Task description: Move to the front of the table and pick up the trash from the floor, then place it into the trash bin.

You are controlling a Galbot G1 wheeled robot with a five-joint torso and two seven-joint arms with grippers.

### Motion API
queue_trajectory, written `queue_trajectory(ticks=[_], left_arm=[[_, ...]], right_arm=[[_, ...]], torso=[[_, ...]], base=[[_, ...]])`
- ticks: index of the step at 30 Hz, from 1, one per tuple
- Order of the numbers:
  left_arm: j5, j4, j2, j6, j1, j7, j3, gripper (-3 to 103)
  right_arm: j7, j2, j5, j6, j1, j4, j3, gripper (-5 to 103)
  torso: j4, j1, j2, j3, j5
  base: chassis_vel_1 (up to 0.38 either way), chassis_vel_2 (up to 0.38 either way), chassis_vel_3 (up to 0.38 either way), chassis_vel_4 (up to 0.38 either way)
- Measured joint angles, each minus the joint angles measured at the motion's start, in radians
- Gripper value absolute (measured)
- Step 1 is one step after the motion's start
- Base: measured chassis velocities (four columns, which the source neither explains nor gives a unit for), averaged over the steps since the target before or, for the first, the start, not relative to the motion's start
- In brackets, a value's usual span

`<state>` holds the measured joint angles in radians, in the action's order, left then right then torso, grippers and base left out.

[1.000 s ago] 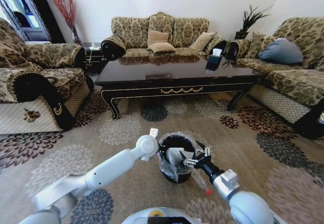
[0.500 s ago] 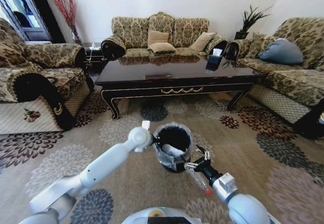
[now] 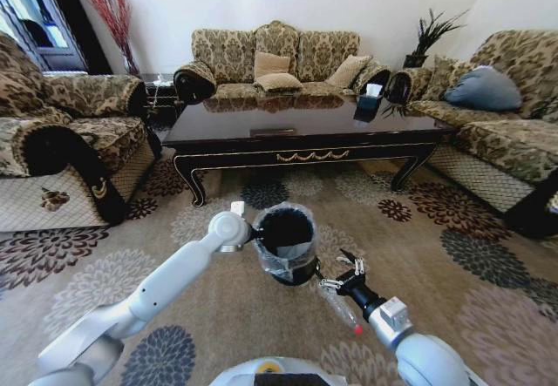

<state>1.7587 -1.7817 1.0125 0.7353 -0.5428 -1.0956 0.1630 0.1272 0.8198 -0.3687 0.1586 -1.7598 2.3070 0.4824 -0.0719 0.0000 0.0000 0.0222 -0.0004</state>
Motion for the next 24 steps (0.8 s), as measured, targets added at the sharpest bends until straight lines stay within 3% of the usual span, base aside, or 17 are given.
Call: queue_trajectory(ticks=[4, 9, 12, 16, 19, 24], left_arm=[[-0.017, -0.014, -0.096, 0.0, -0.104, 0.027, -0.141, 0], [-0.062, -0.036, -0.165, 0.0, -0.211, 0.088, -0.238, 0], [-0.078, -0.046, -0.179, 0.0, -0.251, 0.103, -0.265, 0], [-0.098, -0.075, -0.198, 0.001, -0.307, 0.124, -0.288, 0], [-0.107, -0.096, -0.189, 0.0, -0.328, 0.136, -0.292, 0], [-0.117, -0.109, -0.178, 0.0, -0.346, 0.137, -0.296, 0]], right_arm=[[0.014, -0.024, -0.124, 0.024, 0.135, -0.115, -0.07, 100], [-0.009, -0.053, -0.169, 0.031, 0.205, -0.254, -0.131, 100], [-0.019, -0.056, -0.177, 0.038, 0.219, -0.305, -0.151, 100], [-0.024, -0.059, -0.217, 0.092, 0.239, -0.383, -0.174, 100], [-0.026, -0.085, -0.337, 0.211, 0.253, -0.432, -0.186, 100], [-0.041, -0.11, -0.394, 0.271, 0.307, -0.481, -0.231, 100]], torso=[[0.0007, 0.0, 0.0, 0.0, 0.0002], [0.0009, 0.0, 0.0, 0.0, 0.0002], [-0.0002, 0.0, 0.0, 0.0, 0.0003], [0.0009, 0.0, 0.0, 0.0, 0.0007], [-0.0006, 0.0, 0.0, 0.0, 0.0], [0.0003, 0.0, 0.0, 0.0, 0.0005]], base=[[0.0, 0.0, 0.0, 0.0], [0.0, 0.0, 0.0, 0.0], [0.0, 0.0, 0.0, 0.0], [0.0, 0.0, 0.0, 0.0], [0.0, 0.0, 0.0, 0.0], [0.0, 0.0, 0.0, 0.0]])
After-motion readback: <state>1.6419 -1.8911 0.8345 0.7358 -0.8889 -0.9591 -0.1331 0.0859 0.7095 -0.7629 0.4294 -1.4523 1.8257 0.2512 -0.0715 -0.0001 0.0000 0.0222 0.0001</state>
